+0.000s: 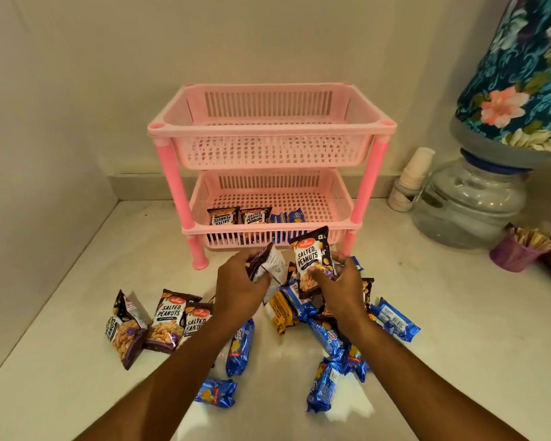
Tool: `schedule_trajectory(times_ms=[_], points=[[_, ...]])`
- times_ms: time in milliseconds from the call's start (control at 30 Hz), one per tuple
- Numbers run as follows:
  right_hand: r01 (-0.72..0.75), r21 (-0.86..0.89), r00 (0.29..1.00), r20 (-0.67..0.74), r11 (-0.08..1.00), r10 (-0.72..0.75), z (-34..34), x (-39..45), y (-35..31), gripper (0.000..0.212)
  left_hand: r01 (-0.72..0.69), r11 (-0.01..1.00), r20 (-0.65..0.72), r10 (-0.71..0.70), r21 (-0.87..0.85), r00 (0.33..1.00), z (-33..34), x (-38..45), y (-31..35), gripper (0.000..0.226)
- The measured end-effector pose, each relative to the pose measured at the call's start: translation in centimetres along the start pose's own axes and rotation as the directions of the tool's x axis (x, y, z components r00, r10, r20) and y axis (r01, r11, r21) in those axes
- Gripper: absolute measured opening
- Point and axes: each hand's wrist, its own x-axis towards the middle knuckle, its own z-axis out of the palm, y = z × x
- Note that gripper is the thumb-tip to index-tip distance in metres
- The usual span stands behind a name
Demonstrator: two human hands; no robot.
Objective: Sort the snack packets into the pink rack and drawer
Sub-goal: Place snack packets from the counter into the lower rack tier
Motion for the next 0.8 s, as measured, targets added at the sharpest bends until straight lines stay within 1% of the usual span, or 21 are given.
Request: schedule_trajectory(times_ms=[67, 100, 167, 200, 233, 300, 333, 400, 467, 500, 533, 567, 600, 667, 733, 767, 800], points=[[-0.054, 0.16, 0.998, 0.049, 0.986, 0.047, 0.0, -0.1, -1.0, 0.052, -0.145, 0.989, -0.031, 0.146, 0.033, 0.989, 0.8, 0.2, 0.8, 0.043], [-0.068, 0.213, 0.996, 0.078, 0.975, 0.052, 0.1, -0.3, -1.5, 0.056, -0.204, 0.977, -0.036, 0.207, 0.06, 0.978, 1.3, 0.2, 1.1, 0.043], [-0.04, 0.234, 0.992, 0.123, 0.971, 0.012, 0.4, -0.2, -2.0, 0.064, -0.28, 0.954, -0.037, 0.285, 0.11, 0.958, 2.2, 0.1, 1.4, 0.045], [-0.032, 0.243, 0.988, 0.153, 0.969, -0.006, 0.5, -0.3, -2.3, 0.064, -0.306, 0.944, -0.027, 0.311, 0.124, 0.95, 2.7, 0.0, 1.5, 0.049], [-0.052, 0.275, 0.98, 0.197, 0.96, -0.004, 0.7, -0.5, -2.9, 0.057, -0.33, 0.934, -0.013, 0.334, 0.134, 0.942, 3.2, -0.1, 1.8, 0.053], [-0.147, 0.366, 0.964, 0.262, 0.919, 0.05, 0.8, -0.7, -4.1, 0.029, -0.395, 0.904, 0.029, 0.396, 0.161, 0.918, 3.9, -0.3, 2.1, 0.061], [-0.2, 0.406, 0.956, 0.279, 0.892, 0.087, 0.8, -0.7, -4.5, 0.022, -0.437, 0.883, 0.057, 0.434, 0.172, 0.899, 4.1, -0.2, 2.2, 0.064], [-0.27, 0.477, 0.948, 0.285, 0.837, 0.144, 0.5, -0.2, -4.9, 0.032, -0.515, 0.836, 0.105, 0.504, 0.191, 0.857, 4.3, 0.1, 2.4, 0.065], [-0.272, 0.52, 0.946, 0.299, 0.81, 0.125, 0.0, 0.5, -4.9, 0.038, -0.571, 0.804, 0.145, 0.553, 0.167, 0.821, 4.1, 0.7, 2.6, 0.063], [-0.265, 0.537, 0.945, 0.309, 0.801, 0.106, -0.1, 0.9, -4.9, 0.038, -0.591, 0.797, 0.17, 0.569, 0.125, 0.804, 3.9, 0.9, 2.7, 0.062], [-0.257, 0.559, 0.946, 0.312, 0.788, 0.086, -0.3, 1.3, -4.8, 0.039, -0.592, 0.805, 0.196, 0.574, 0.042, 0.795, 3.7, 1.1, 2.7, 0.059], [-0.248, 0.586, 0.947, 0.314, 0.771, 0.066, -0.4, 1.7, -4.9, 0.04, -0.563, 0.823, 0.206, 0.566, -0.079, 0.798, 3.6, 1.3, 2.9, 0.054], [-0.243, 0.609, 0.947, 0.317, 0.755, 0.049, -0.4, 2.0, -4.9, 0.042, -0.505, 0.836, 0.193, 0.543, -0.215, 0.817, 3.6, 1.4, 3.2, 0.049], [-0.23, 0.632, 0.947, 0.32, 0.74, 0.021, -0.2, 2.8, -4.9, 0.047, -0.359, 0.819, 0.101, 0.445, -0.447, 0.89, 3.6, 1.7, 3.7, 0.043], [-0.196, 0.623, 0.954, 0.3, 0.757, 0.0, 0.5, 3.3, -5.1, 0.049, -0.247, 0.811, -0.054, 0.259, -0.53, 0.964, 3.7, 2.7, 4.3, 0.039], [-0.176, 0.61, 0.958, 0.285, 0.773, -0.006, 0.7, 3.4, -5.2, 0.05, -0.174, 0.822, -0.107, 0.138, -0.542, 0.985, 3.7, 3.3, 4.5, 0.038], [-0.158, 0.594, 0.962, 0.273, 0.789, -0.014, 1.0, 3.7, -5.2, 0.051, -0.059, 0.826, -0.106, 0.0, -0.56, 0.994, 3.8, 4.1, 4.6, 0.043]])
